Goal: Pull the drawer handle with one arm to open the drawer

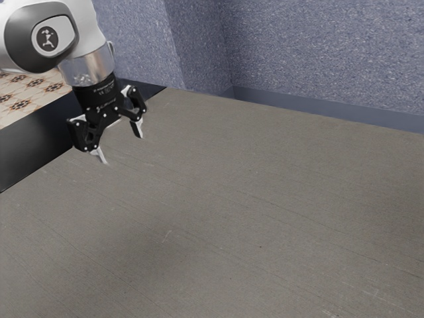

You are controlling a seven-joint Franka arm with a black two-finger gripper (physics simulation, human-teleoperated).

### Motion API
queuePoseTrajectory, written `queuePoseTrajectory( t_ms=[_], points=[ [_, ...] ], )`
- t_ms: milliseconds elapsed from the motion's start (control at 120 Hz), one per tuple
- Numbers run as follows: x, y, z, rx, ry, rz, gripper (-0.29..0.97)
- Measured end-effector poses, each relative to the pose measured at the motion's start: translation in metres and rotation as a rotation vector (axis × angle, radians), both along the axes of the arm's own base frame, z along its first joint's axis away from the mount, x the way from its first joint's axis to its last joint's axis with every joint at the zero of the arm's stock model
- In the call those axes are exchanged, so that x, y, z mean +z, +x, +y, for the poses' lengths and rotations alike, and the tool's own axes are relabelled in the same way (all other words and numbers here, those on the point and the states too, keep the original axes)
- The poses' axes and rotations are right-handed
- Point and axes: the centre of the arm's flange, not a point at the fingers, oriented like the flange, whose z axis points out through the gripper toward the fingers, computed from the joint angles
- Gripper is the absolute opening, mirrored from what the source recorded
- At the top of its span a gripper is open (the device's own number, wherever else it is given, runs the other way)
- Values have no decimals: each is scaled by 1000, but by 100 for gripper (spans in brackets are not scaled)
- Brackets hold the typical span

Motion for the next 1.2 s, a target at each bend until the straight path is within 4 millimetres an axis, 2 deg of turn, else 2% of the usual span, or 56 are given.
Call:
queuePoseTrajectory(
  t_ms=[200, 233, 267, 325, 350, 375, 433, 467, 508, 650, 692, 792, 892, 1042, 1200],
  points=[
    [0, -9, 40, 99, 0, 0, 68],
    [5, -13, 45, 113, 3, -10, 68],
    [15, -19, 48, 123, 6, -29, 68],
    [58, -36, 42, 122, 16, -116, 68],
    [80, -41, 31, 105, 20, -164, 68],
    [99, -42, 10, 70, 25, -204, 68],
    [125, -41, -62, -65, 39, -262, 68],
    [126, -37, -103, -146, 39, -267, 68],
    [118, -28, -140, -221, 35, -252, 68],
    [103, 0, -231, -398, 8, -257, 68],
    [91, 12, -247, -427, -1, -252, 68],
    [61, 46, -251, -427, -11, -253, 68],
    [36, 71, -273, -458, -25, -273, 68],
    [30, 91, -331, -529, -33, -358, 68],
    [15, 94, -384, -585, -2, -406, 68]
  ],
)
